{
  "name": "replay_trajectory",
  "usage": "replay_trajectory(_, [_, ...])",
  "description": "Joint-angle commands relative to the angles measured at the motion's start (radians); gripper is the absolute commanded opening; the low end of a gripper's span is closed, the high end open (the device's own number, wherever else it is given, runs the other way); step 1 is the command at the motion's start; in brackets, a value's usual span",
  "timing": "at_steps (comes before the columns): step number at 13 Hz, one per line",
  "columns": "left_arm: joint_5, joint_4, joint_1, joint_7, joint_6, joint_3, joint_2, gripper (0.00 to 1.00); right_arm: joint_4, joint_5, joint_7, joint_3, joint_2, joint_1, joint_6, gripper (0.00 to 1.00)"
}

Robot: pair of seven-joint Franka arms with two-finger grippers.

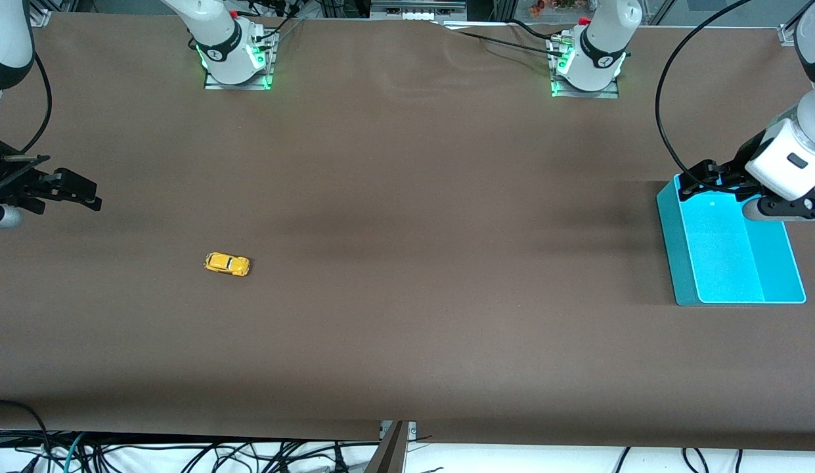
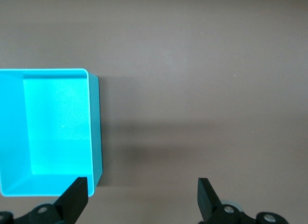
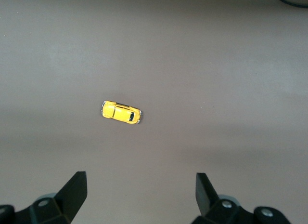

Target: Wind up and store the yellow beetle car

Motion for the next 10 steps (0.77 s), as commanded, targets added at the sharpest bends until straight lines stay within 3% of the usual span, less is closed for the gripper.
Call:
replay_trajectory(1, [0.027, -0.218, 0.011, 0.004, 0.127, -0.029, -0.161, 1.00, 0.010, -0.012, 0.013, 0.014, 0.004, -0.007, -0.014, 1.00])
replay_trajectory(10, [0.026, -0.159, 0.020, -0.007, 0.013, -0.038, -0.142, 1.00, 0.013, -0.010, 0.007, 0.012, 0.004, -0.010, -0.009, 1.00])
